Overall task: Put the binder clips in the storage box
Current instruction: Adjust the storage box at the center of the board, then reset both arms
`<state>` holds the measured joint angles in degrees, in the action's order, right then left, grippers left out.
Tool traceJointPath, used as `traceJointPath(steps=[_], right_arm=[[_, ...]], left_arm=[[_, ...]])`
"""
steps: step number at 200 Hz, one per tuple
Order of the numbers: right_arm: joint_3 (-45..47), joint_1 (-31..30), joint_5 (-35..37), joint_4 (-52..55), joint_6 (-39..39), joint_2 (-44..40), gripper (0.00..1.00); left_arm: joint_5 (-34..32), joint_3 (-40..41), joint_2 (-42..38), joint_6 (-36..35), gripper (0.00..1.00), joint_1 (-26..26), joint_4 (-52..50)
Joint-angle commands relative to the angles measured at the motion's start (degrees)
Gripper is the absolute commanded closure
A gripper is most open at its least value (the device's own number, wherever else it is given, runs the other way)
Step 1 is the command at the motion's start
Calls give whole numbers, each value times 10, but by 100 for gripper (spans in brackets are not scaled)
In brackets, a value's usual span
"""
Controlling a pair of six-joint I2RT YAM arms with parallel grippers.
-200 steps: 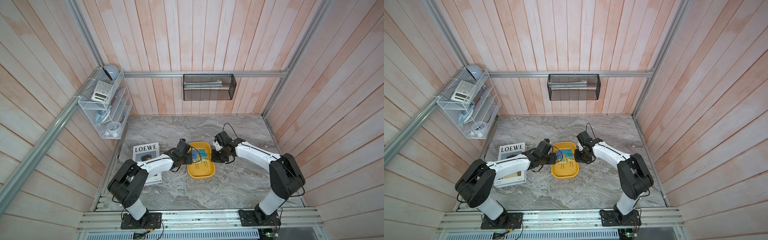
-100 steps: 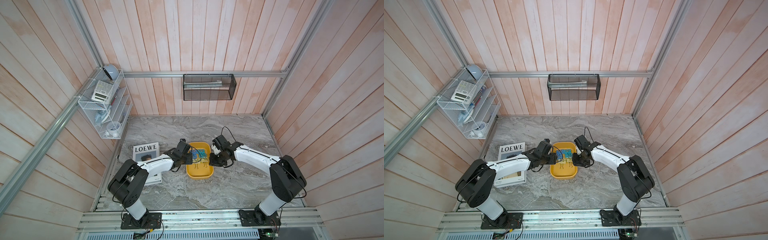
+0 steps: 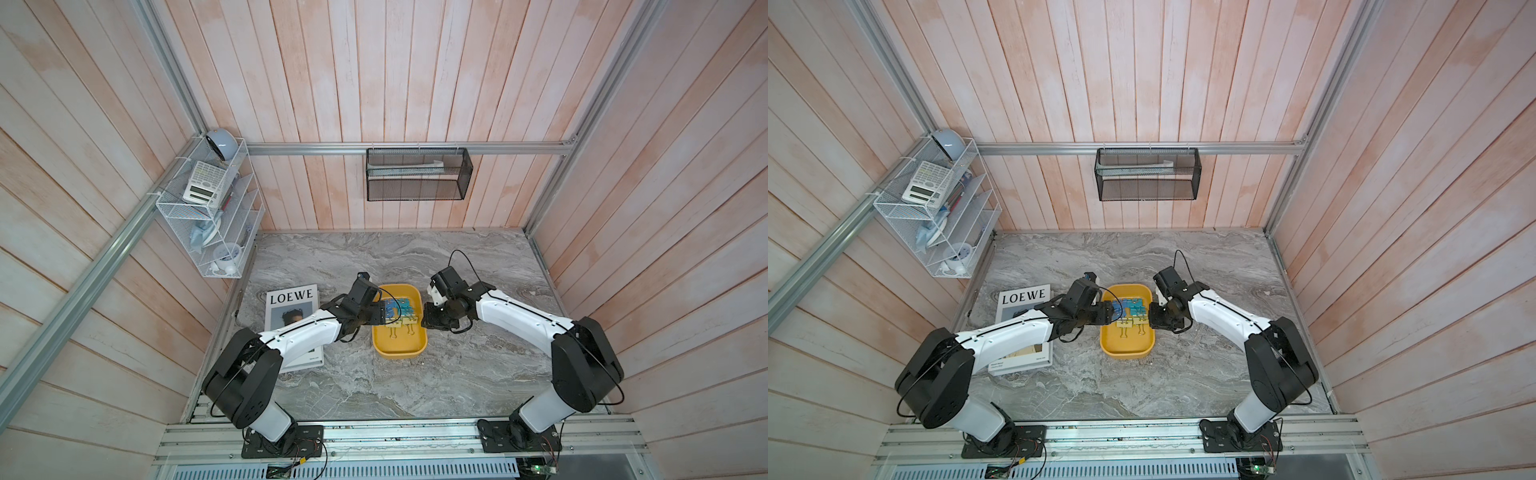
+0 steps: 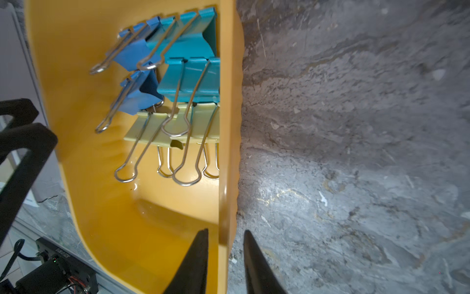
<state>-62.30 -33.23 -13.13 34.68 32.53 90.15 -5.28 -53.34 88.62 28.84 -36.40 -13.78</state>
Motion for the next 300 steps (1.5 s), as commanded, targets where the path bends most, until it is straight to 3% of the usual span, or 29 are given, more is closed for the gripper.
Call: traceJointPath(steps=[1,32,41,49,59,67,75,105,121,145,161,179,195,218,243,250,264,283,300], right_arm=[[-17,18,2,29,-29,-43,69],[-1,70,49,37,-78,-140,67],[11,79,112,30,-91,-178,62],[32,81,198,10,-92,-213,58],[72,84,290,-37,-103,-258,44],[99,91,331,-73,-120,-294,31],[122,99,362,-106,-138,-320,24],[200,136,427,-230,-187,-363,3],[230,152,469,-288,-211,-352,2],[274,188,521,-393,-225,-314,2],[324,200,524,-515,-271,-285,2],[384,209,511,-671,-322,-241,2],[418,215,521,-756,-321,-202,2],[492,229,423,-945,-345,-153,2],[495,251,409,-937,-313,-124,2],[496,258,401,-939,-307,-109,2],[496,263,392,-990,-299,-54,2],[486,262,400,-1091,-318,30,2],[451,276,398,-946,-286,-20,2]], left_arm=[[-16,13,-36,-8,24,17,-12],[-47,46,-139,-12,20,59,-4],[-93,54,-183,-21,15,70,-5],[-151,62,-219,-38,2,75,-2],[-227,74,-260,-62,0,81,12],[-259,81,-283,-76,0,94,23],[-282,86,-297,-92,0,108,32],[-398,151,-315,-173,0,147,147],[-434,224,-323,-235,0,164,276],[-438,318,-313,-276,0,196,434],[-387,342,-284,-266,0,222,478],[-382,362,-227,-284,0,235,572],[-355,371,-173,-297,0,249,635],[-315,393,-97,-271,0,274,731],[-265,422,14,-286,0,283,902],[-235,424,23,-288,0,283,899],[-242,406,51,-294,0,285,906],[-227,376,10,-275,0,294,784],[-222,349,21,-267,0,305,752]])
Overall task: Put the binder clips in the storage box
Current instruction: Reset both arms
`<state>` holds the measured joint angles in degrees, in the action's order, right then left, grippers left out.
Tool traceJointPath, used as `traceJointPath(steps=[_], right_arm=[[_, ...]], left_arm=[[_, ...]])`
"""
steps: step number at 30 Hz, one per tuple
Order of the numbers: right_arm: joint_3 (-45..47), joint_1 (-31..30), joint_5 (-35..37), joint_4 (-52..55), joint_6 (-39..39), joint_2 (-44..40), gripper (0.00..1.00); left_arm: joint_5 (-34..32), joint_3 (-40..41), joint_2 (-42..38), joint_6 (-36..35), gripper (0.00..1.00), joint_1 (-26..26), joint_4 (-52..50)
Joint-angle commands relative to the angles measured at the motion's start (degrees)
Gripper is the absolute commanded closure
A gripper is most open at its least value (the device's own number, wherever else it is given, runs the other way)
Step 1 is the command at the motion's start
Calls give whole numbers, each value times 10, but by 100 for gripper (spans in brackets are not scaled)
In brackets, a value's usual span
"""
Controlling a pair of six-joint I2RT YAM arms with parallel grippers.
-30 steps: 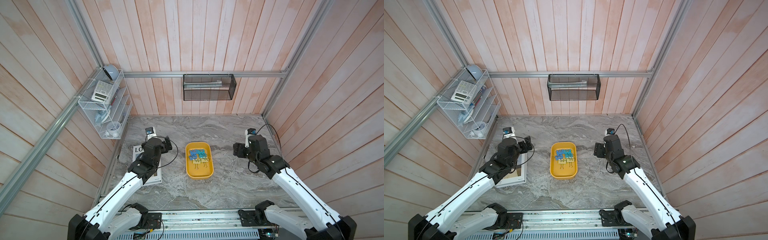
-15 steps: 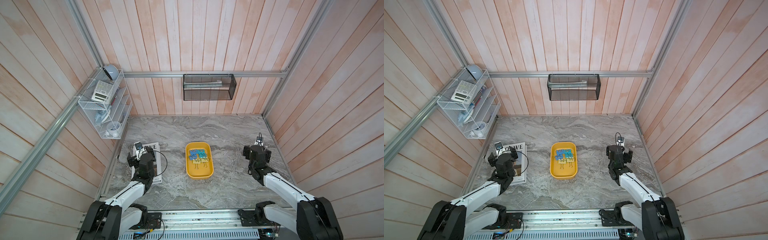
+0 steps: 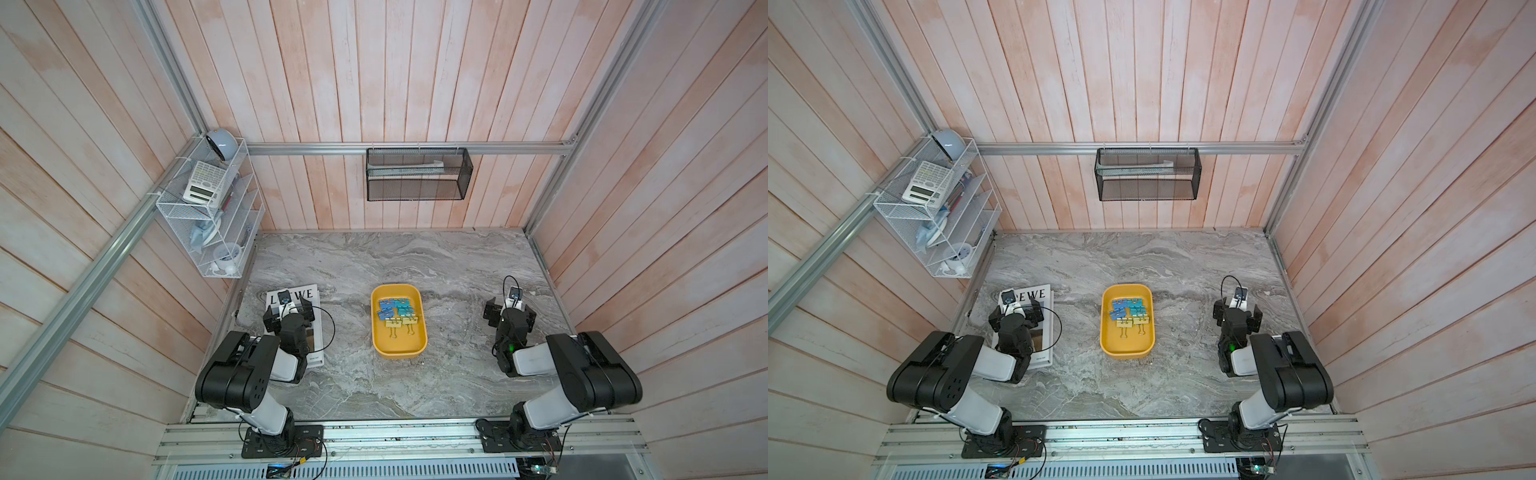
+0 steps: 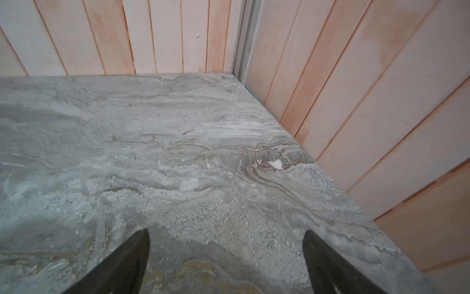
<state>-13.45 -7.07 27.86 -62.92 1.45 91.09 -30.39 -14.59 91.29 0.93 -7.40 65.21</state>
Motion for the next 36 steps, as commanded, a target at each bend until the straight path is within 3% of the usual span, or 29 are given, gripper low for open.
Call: traceJointPath(steps=[1,3,6,36], right_arm=[[-40,16,-16,37,27,-30,2],[-70,34,-43,99,46,-28,2],[-64,32,-46,58,33,-12,2],[-67,31,-47,69,34,-15,2]], left_arm=[[31,-39,-9,14,0,16,-43],[47,-54,-15,30,0,31,-86],[51,-62,-17,46,0,43,-103],[53,-60,-16,45,0,45,-95]])
